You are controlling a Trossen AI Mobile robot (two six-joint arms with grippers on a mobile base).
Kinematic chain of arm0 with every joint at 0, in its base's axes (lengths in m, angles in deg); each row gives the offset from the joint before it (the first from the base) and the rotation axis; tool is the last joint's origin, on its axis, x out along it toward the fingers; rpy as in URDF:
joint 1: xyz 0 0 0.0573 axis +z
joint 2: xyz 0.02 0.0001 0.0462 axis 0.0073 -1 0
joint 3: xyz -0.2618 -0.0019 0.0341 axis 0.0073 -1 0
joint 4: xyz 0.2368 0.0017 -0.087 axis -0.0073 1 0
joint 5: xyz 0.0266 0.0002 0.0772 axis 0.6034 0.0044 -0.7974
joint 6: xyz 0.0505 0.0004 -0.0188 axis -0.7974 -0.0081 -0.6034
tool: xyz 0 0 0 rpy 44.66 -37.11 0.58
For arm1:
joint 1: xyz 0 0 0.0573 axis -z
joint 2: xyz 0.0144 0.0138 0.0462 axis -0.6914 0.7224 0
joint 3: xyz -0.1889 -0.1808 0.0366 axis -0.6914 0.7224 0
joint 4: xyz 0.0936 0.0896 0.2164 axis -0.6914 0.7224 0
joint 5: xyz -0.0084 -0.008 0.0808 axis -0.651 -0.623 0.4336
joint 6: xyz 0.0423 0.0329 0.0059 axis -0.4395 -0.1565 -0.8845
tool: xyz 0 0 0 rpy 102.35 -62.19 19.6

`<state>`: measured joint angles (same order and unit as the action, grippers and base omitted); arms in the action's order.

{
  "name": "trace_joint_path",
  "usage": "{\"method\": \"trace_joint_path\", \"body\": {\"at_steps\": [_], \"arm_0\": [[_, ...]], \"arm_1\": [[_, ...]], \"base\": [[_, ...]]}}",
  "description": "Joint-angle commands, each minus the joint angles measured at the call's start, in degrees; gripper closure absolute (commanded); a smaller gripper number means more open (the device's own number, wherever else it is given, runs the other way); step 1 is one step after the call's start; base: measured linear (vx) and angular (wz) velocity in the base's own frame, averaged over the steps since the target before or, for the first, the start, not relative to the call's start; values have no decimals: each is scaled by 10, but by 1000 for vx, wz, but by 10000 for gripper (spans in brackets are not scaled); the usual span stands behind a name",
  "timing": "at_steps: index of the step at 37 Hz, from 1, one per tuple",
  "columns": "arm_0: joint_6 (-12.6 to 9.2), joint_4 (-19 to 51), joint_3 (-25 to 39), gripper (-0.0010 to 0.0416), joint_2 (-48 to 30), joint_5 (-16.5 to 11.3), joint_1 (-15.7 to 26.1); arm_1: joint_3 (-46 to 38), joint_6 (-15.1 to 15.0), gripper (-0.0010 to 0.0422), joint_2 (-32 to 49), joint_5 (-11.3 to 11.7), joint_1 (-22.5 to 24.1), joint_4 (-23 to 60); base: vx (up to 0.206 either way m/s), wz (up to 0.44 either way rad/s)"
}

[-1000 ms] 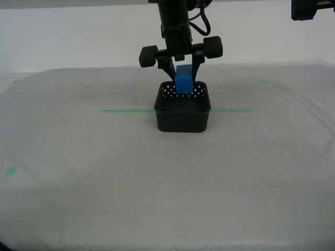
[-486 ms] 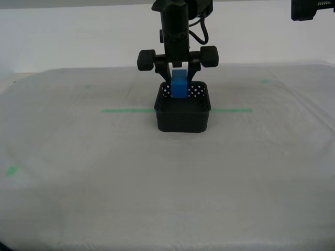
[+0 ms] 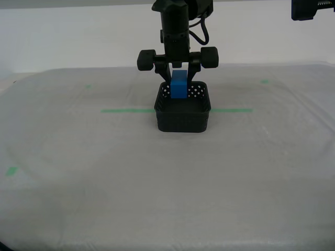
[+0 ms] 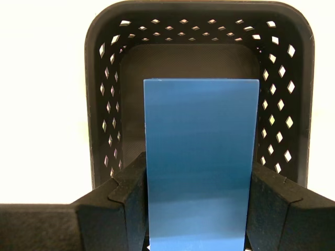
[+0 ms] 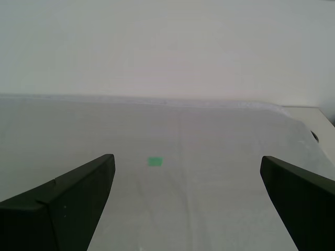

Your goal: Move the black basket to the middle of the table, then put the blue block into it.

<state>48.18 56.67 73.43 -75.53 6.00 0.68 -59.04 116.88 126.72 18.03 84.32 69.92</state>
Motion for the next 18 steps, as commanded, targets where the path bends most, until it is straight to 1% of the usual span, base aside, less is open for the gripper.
{"method": "trace_joint_path", "body": {"at_steps": [1, 7, 9, 13, 18], "arm_0": [[0, -2, 0, 16, 0, 0, 0], [0, -2, 0, 16, 0, 0, 0], [0, -2, 0, 17, 0, 0, 0], [0, -2, 0, 17, 0, 0, 0], [0, -2, 0, 17, 0, 0, 0]], "arm_1": [[0, -1, 412, 0, 3, 0, 1], [0, -2, 411, 0, 3, 0, 1], [0, -2, 403, 0, 3, 0, 1], [0, -2, 368, 0, 2, 0, 1], [0, -2, 312, 0, 2, 0, 2]], "base": [[0, 0], [0, 0], [0, 0], [0, 0], [0, 0]]}}
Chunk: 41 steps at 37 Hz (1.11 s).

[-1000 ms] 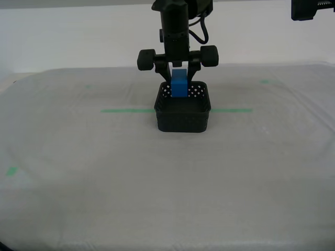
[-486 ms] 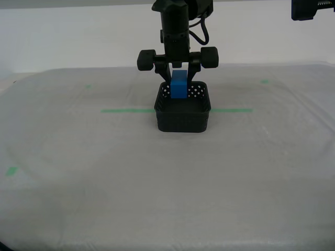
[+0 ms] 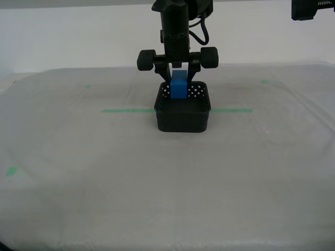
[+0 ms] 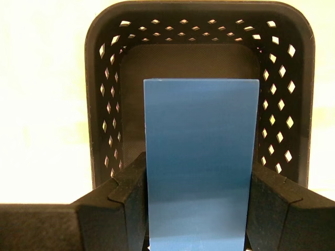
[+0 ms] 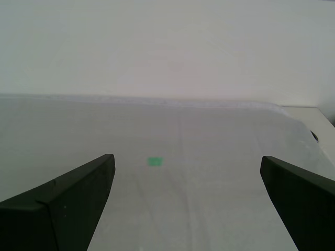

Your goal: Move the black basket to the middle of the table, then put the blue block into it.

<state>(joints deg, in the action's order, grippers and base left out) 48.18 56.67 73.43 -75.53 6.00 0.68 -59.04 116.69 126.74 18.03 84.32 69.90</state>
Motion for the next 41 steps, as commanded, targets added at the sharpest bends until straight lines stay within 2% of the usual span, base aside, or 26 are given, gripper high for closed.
{"method": "trace_joint_path", "body": {"at_steps": [1, 12, 20, 28, 41], "arm_0": [[0, -2, 0, 16, 0, 0, 0], [0, -2, 0, 16, 0, 0, 0], [0, -2, 0, 16, 0, 0, 0], [0, -2, 0, 17, 0, 0, 0], [0, -2, 0, 16, 0, 0, 0]], "arm_1": [[0, 0, 301, 0, 2, 0, 2], [0, 0, 179, 0, -2, 0, 2], [0, 0, 123, 0, -2, 0, 3], [0, -1, 104, 0, -2, 0, 4], [0, -9, 119, 0, -2, 0, 16]], "base": [[0, 0], [0, 0], [0, 0], [0, 0], [0, 0]]}}
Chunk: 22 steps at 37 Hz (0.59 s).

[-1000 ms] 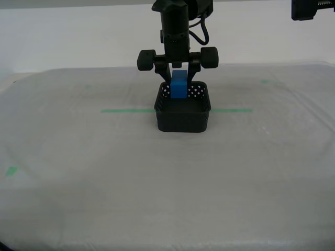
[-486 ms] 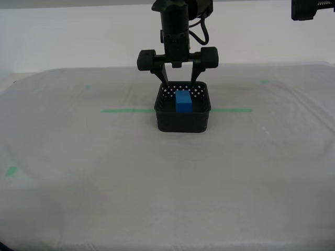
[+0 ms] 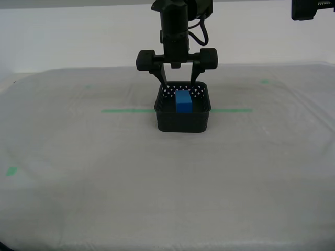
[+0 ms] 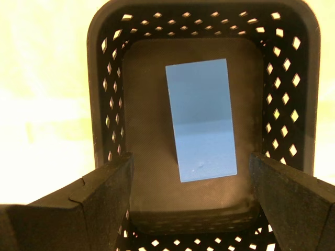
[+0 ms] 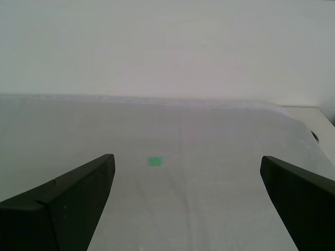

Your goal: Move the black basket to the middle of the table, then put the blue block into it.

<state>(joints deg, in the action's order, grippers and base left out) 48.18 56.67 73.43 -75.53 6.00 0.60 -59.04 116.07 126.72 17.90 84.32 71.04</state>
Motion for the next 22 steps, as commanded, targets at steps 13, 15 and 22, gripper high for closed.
{"method": "trace_joint_path", "body": {"at_steps": [13, 15, 22], "arm_0": [[0, -2, 0, 16, 0, 0, 1], [0, -2, 0, 16, 0, 0, 1], [0, -2, 0, 17, 0, 0, 1]], "arm_1": [[0, -4, 119, 0, -1, 0, 6], [0, -7, 119, 0, -1, 0, 6], [0, -18, 119, -4, 0, 0, 6]], "base": [[0, 0], [0, 0], [0, 0]]}}
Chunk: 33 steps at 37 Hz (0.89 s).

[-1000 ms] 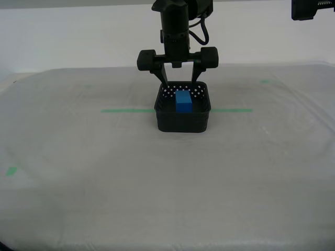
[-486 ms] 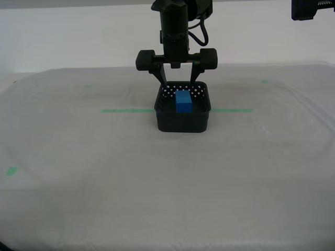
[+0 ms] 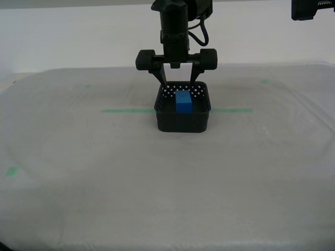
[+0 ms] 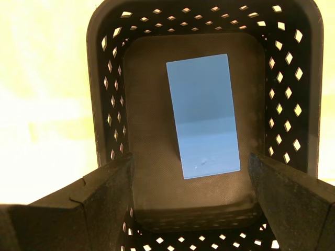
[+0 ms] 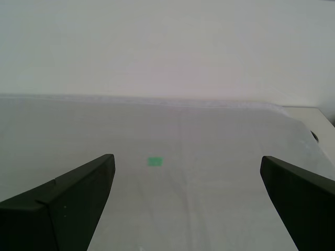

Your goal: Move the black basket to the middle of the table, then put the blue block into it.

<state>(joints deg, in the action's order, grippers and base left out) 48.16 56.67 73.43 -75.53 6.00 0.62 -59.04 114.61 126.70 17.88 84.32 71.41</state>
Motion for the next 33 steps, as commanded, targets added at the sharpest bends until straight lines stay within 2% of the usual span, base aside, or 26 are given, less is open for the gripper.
{"method": "trace_joint_path", "body": {"at_steps": [1, 6, 13, 20, 25, 33], "arm_0": [[0, -1, 0, 17, 0, 0, 0], [0, -2, 0, 17, 0, 0, 0], [0, -2, 0, 16, 0, 0, 0], [0, -2, 0, 16, 0, 0, 0], [0, -2, 0, 16, 0, 0, 0], [0, -2, 0, 17, 0, 0, 0]], "arm_1": [[0, -5, 119, -4, 0, 0, 1], [-5, -15, 118, -10, 3, -2, 2], [-6, -31, 118, -24, 36, -3, 3], [-6, -38, 118, -47, 36, -13, 7], [-6, -72, 111, -68, 37, -21, 12], [-5, -89, 90, -99, 40, -32, 23]], "base": [[0, 0], [0, 0], [0, 0], [0, 0], [0, 0], [0, 0]]}}
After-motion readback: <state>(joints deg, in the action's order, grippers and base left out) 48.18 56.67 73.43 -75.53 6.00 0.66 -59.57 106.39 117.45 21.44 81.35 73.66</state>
